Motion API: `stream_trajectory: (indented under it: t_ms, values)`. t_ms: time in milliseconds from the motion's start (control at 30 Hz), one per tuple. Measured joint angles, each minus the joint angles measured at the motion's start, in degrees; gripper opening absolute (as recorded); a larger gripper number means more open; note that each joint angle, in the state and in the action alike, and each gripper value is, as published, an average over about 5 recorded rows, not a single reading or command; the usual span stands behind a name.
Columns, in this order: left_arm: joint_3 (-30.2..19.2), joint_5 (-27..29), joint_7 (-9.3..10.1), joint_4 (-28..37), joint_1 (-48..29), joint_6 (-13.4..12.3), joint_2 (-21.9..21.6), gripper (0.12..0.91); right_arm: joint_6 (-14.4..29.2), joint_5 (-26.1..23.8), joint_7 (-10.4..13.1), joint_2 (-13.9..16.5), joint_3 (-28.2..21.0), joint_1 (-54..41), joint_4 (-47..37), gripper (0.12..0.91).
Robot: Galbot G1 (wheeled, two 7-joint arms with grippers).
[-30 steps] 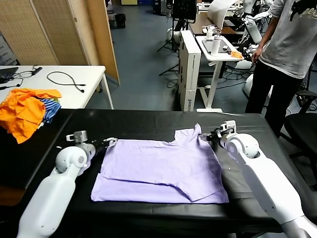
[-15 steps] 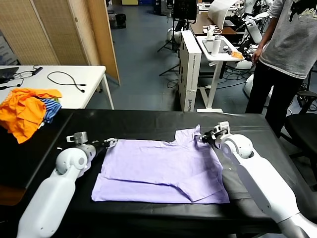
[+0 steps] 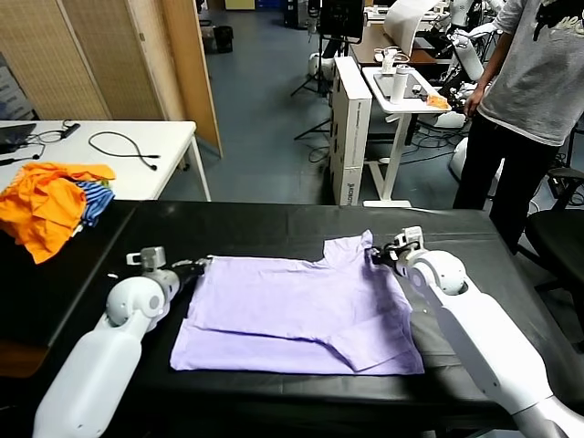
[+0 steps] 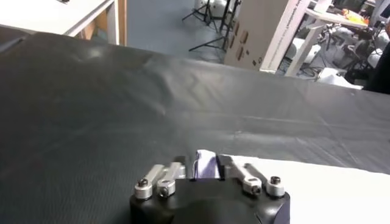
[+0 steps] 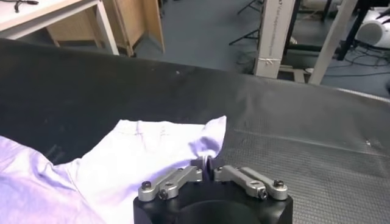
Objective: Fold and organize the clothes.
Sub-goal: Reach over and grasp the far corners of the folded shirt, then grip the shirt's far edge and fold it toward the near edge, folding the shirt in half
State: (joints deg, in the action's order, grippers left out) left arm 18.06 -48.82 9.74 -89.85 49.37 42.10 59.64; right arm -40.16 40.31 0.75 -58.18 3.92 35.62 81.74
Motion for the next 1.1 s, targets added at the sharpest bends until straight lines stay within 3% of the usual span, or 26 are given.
stream_trajectory:
  t_ms: [467, 833, 1100]
  values:
    - [1.59, -1.54, 0.09, -3.5, 1.21, 0.47, -0.38, 0.147, 1.62, 4.69, 2.05, 1.47, 4.46, 3.73, 6.24, 0.139]
    - [6.07, -3.51, -0.33, -12.7, 7.11, 0.33, -3.25, 0.147, -1.58, 9.87, 4.09, 5.78, 10.6, 10.73, 16.28, 0.139]
    - [9.61, -5.02, 0.0, -20.53, 13.14, 0.22, -6.01, 0.147, -2.03, 13.02, 7.76, 9.67, 14.94, 17.49, 26.62, 0.139]
